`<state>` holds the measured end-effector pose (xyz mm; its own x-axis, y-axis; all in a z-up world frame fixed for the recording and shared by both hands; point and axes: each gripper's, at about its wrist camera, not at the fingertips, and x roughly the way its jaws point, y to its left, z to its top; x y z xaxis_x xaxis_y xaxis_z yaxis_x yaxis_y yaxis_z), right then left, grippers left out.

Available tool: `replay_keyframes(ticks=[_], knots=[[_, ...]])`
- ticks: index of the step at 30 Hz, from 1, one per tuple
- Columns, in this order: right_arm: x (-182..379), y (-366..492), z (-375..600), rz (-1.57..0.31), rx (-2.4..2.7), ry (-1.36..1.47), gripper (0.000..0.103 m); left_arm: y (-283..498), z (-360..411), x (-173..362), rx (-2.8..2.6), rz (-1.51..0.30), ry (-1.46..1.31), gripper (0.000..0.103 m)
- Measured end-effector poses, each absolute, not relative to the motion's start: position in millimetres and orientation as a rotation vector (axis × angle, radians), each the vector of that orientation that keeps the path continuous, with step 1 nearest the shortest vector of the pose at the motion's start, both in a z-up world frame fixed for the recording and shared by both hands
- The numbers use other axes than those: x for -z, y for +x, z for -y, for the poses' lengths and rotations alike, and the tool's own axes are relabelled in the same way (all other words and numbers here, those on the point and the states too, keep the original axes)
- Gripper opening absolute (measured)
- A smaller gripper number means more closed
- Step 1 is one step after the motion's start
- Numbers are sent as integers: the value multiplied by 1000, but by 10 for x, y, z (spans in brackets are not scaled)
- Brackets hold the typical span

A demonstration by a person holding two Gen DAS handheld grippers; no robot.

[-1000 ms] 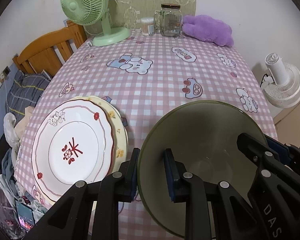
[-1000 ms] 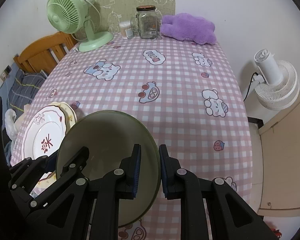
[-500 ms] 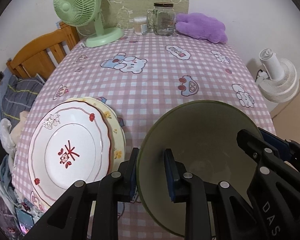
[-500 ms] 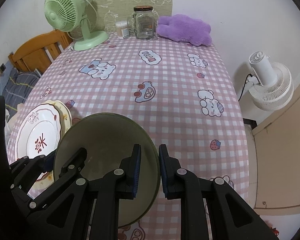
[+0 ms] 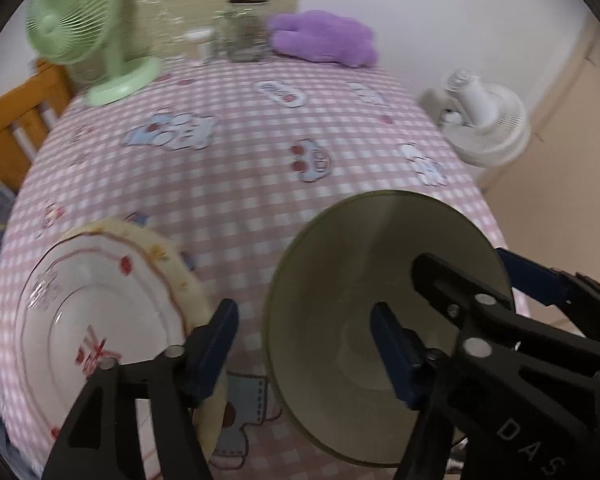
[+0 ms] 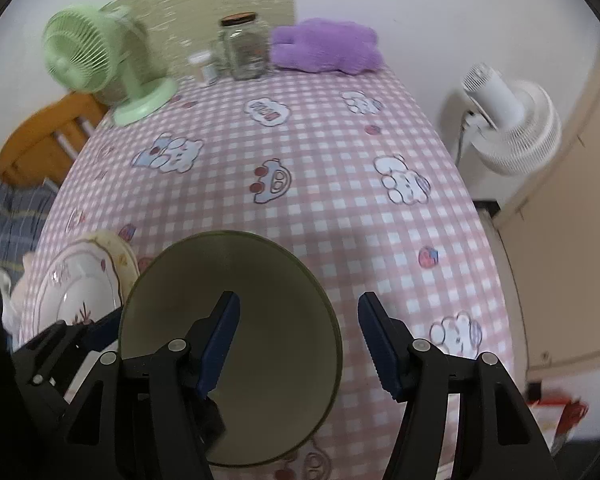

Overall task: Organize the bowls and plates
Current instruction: 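Lower the held bowl into the other grey-green bowls, then close both tools on the rim of the nested bowl stack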

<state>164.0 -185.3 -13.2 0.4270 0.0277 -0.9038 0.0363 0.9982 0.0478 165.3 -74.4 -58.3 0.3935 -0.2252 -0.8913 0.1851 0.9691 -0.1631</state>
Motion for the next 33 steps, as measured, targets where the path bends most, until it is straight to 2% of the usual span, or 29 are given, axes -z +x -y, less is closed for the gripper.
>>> replay_keyframes(ticks=[15, 33], knots=[[293, 1520, 1884, -1160, 173, 183, 65, 1779, 768, 819, 413, -1213, -89, 71], [703, 1775, 2196, -1226, -155, 392, 63, 1722, 855, 790, 203, -1182, -54, 68]])
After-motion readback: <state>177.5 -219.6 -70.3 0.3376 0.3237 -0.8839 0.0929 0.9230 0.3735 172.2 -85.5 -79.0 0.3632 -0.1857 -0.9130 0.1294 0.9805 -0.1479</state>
